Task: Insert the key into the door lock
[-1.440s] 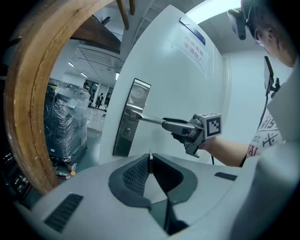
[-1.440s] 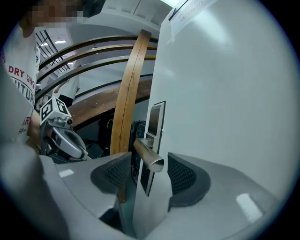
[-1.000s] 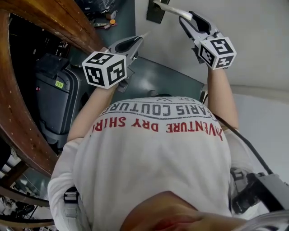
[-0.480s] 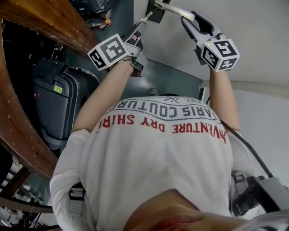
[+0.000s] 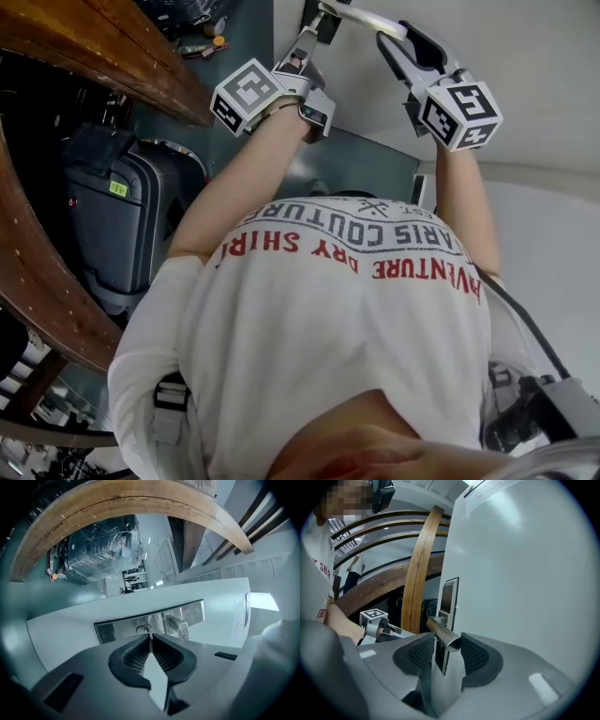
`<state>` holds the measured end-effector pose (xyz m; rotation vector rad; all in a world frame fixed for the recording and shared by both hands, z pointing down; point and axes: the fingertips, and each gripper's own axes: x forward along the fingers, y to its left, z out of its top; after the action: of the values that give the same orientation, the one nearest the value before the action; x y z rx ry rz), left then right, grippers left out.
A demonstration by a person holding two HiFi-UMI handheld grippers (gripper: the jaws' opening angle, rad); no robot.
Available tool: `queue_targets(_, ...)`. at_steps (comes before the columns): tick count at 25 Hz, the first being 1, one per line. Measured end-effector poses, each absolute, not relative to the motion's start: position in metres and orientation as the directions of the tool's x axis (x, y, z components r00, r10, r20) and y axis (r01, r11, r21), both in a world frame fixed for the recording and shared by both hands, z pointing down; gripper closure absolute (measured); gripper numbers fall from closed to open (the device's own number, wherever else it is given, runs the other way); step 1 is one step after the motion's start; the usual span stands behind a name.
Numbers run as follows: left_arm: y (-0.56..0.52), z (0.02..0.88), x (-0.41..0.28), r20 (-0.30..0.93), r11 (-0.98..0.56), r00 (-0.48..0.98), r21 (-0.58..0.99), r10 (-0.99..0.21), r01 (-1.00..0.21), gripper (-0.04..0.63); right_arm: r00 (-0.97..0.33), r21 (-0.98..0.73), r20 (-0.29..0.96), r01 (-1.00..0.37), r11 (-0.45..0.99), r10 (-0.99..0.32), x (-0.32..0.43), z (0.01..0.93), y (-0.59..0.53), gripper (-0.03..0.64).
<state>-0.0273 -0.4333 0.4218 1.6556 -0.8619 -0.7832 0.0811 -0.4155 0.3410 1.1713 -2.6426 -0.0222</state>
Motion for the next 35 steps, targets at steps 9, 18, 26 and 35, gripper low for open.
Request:
queue_targets(9, -0.4299, 0.4239, -0.0252, -0.087, -0.167, 0.483, 0.978, -0.871, -0.124, 0.574, -0.647, 0.114, 0.223, -0.726, 0.678, -0.729, 0.0788, 0.3406, -0.4118, 0.449)
queue_targets(18, -0.4286, 0.4251, -0.024, -0.099, -0.153, 0.452, 0.985, -0.886, -0.085, 0.574, -0.65, 0.122, 0.229, -0.72, 0.684, -0.725, 0.0763, 0.3396, -0.4119, 0.449)
queue_targets(26, -0.4301, 0.4304, -0.0259, -0.095, -0.131, 0.424, 0.99, -0.901, -0.057, 0.574, -0.653, 0.123, 0.24, -0.714, 0.689, -0.719, 0.0765, 0.3419, -0.4109, 0.45)
queue_targets(35, -0.434, 0.4303, -0.0222, -0.09, -0.11, 0.402, 0.994, -0.911, -0.027, 0.574, -0.656, 0.119, 0.242, -0.711, 0.693, -0.715, 0.0754, 0.3414, -0.4105, 0.451)
